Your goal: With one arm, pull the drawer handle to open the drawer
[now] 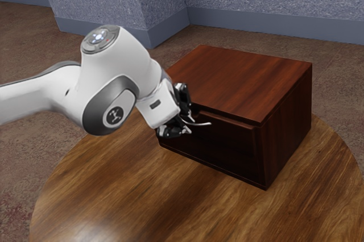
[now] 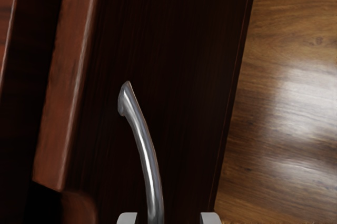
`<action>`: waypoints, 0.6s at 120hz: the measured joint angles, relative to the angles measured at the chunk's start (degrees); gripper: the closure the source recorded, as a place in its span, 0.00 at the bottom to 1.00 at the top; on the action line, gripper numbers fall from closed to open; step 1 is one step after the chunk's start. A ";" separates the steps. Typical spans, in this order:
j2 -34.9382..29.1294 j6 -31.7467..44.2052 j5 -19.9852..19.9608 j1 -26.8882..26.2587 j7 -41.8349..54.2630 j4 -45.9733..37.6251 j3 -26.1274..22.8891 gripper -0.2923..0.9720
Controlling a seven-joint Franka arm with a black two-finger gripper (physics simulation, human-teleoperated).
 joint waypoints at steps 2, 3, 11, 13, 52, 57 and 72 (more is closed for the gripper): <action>-0.23 0.01 0.00 -0.02 0.04 -0.21 0.03 0.73; -0.35 0.01 0.00 -0.03 0.07 -0.34 0.04 0.73; -1.55 0.01 -0.02 0.02 0.23 -1.49 0.07 0.74; -1.88 0.01 -0.03 0.04 0.27 -1.82 0.08 0.75; -5.68 0.04 -0.26 0.18 0.76 -6.49 0.17 0.80; -6.44 0.06 -0.27 0.16 0.80 -7.26 0.17 0.80; -8.01 0.03 -0.36 0.17 0.91 -8.54 0.17 0.79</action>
